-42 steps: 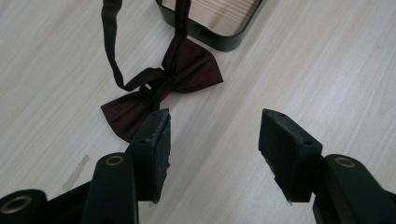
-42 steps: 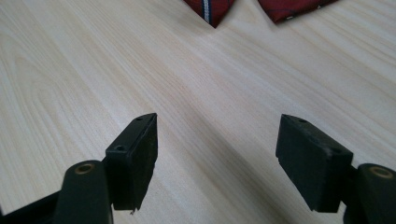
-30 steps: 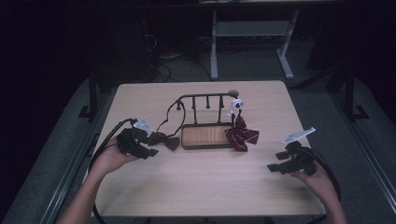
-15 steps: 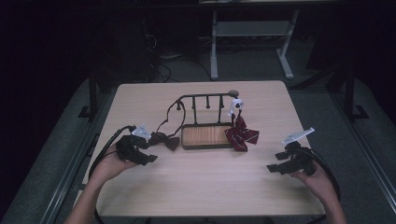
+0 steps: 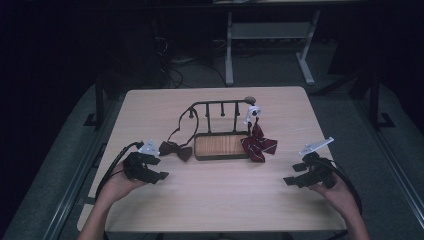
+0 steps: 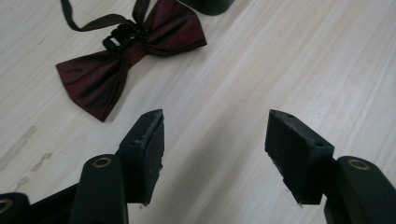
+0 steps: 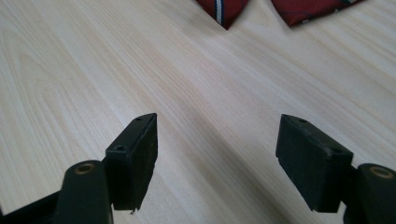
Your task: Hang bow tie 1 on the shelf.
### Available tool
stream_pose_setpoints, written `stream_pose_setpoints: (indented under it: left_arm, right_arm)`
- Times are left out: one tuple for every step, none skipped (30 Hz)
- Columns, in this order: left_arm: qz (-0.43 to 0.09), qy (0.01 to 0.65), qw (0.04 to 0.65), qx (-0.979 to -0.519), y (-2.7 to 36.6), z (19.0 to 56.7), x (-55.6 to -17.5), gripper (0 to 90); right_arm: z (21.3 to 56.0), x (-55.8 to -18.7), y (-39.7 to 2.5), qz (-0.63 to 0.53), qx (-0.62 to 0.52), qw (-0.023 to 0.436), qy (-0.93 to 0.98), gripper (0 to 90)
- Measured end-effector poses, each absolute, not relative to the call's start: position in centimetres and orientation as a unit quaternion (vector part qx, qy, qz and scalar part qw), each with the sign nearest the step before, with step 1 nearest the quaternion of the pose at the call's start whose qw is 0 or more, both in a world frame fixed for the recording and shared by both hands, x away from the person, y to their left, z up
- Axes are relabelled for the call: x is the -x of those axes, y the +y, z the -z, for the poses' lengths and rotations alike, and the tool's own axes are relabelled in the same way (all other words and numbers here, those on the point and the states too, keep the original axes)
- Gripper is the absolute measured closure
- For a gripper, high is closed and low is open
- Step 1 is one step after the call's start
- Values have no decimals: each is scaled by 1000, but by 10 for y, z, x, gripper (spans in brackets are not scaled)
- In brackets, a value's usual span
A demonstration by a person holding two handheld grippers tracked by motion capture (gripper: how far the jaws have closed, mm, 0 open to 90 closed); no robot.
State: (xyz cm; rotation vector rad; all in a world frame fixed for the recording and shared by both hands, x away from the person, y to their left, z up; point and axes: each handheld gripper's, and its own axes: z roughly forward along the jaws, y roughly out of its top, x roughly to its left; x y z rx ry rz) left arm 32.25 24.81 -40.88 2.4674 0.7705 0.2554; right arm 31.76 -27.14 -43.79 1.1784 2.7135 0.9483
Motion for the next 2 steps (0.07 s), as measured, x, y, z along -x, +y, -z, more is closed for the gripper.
stream_pose_setpoints:
  left_arm:
    - [-96, 284, 271, -915, 248, 410, -322, 376]
    - [-98, 283, 269, -915, 247, 411, -321, 374]
  right_arm:
    - [437, -318, -271, -306, -378, 17, 873, 296]
    - [437, -317, -270, -307, -379, 18, 873, 296]
